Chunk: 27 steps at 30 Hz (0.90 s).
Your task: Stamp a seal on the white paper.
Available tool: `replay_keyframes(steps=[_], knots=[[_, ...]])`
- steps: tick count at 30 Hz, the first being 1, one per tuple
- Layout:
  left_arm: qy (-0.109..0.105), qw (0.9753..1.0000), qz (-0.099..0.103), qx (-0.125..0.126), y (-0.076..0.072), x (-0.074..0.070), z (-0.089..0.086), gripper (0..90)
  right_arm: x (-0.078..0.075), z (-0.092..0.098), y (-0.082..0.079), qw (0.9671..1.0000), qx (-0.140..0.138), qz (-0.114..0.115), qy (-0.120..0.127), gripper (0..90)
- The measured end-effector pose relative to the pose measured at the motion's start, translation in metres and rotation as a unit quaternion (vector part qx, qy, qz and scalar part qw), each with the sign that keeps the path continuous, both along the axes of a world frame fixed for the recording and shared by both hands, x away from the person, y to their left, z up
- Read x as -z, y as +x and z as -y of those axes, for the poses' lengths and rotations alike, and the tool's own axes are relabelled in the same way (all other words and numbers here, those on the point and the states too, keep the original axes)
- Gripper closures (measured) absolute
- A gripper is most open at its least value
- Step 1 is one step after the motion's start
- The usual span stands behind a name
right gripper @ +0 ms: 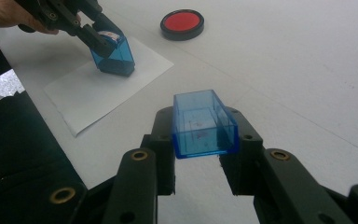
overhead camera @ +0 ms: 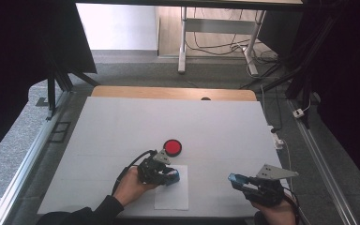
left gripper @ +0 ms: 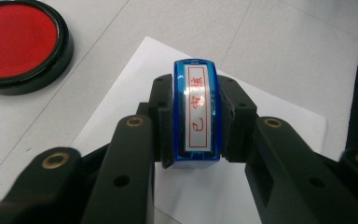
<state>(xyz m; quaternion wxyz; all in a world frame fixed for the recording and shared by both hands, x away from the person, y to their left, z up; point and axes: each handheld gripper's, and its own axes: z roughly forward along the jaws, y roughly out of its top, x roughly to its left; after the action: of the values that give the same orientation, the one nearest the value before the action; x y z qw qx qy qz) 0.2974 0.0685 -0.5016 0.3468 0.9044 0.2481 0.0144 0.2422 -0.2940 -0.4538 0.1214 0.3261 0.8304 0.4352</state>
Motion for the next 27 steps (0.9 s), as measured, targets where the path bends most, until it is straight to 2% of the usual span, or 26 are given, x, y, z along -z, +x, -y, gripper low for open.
replay_keyframes(steps=[6, 20, 27], knots=[[-0.011, 0.9998, -0.012, -0.004, 0.0028, 0.0009, -0.0023, 69.8, 0.0002, 0.0000, 0.0001, 1.0000, 0.001, 0.000, 0.003, 67.9], [-0.004, 1.0000, -0.008, -0.001, 0.0023, -0.0006, -0.0010, 69.7, 0.0001, 0.0003, 0.0002, 1.0000, 0.001, 0.000, 0.003, 67.9], [-0.013, 0.9999, -0.004, -0.001, 0.0013, -0.0061, -0.0025, 69.7, 0.0001, 0.0004, 0.0002, 1.0000, 0.001, 0.000, 0.003, 67.9]])
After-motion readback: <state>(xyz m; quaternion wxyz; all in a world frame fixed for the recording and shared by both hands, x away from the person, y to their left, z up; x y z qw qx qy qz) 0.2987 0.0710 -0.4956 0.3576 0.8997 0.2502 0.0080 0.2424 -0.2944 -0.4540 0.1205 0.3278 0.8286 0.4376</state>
